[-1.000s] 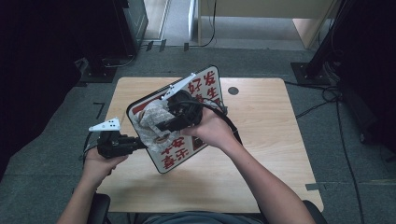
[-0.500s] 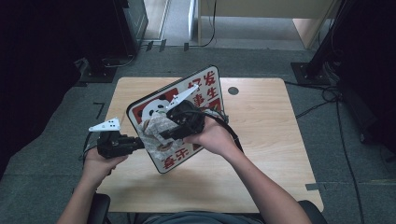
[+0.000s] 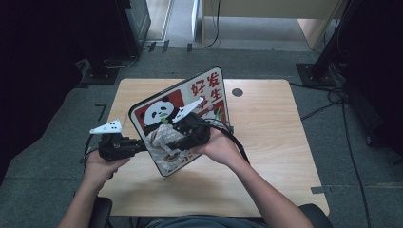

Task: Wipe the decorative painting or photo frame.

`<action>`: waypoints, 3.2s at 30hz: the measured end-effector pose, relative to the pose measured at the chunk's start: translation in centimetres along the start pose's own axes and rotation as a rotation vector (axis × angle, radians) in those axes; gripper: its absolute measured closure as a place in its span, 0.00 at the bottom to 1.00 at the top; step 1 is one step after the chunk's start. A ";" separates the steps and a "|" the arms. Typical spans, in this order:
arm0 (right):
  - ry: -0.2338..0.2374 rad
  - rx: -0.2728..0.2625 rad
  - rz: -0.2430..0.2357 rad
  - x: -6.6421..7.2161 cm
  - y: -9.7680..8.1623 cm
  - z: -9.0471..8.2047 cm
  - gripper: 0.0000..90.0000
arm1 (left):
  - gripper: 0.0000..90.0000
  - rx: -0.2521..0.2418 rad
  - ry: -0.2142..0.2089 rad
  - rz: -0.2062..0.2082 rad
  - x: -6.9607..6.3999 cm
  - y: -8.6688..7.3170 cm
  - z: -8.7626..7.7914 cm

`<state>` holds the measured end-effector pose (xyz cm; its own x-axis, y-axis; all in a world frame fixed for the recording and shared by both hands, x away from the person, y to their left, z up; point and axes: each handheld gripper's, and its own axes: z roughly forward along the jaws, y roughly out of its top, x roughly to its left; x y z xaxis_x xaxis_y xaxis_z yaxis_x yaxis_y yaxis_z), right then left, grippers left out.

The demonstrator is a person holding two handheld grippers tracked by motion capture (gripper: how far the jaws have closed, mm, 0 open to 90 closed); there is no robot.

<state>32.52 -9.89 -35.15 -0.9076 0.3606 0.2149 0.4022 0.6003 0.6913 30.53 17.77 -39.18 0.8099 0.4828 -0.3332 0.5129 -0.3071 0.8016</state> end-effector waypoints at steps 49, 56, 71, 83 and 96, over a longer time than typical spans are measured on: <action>0.043 0.078 0.024 -0.9 -9.1 6.2 0.69 | 0.85 -0.020 -0.001 -0.006 0.1 0.1 -0.3; 0.064 0.077 0.058 -0.7 -8.5 5.0 0.70 | 0.77 0.001 -0.005 0.002 0.0 0.1 -0.1; 0.037 0.030 0.073 0.3 -2.3 -0.1 0.70 | 0.71 -0.036 -0.014 -0.002 -0.3 -0.4 -1.8; 0.019 -0.028 0.005 1.3 3.5 -3.2 0.70 | 0.73 -0.071 -0.002 -0.019 0.6 -1.2 -3.4; -0.022 -0.073 -0.073 2.8 8.4 -5.6 0.70 | 0.75 -0.076 -0.008 -0.032 2.6 -0.6 -3.3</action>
<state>32.72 -7.81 -24.87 -0.9309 0.3338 0.1480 0.3248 0.5717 0.7534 31.45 21.89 -38.89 0.7958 0.4849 -0.3628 0.5156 -0.2283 0.8258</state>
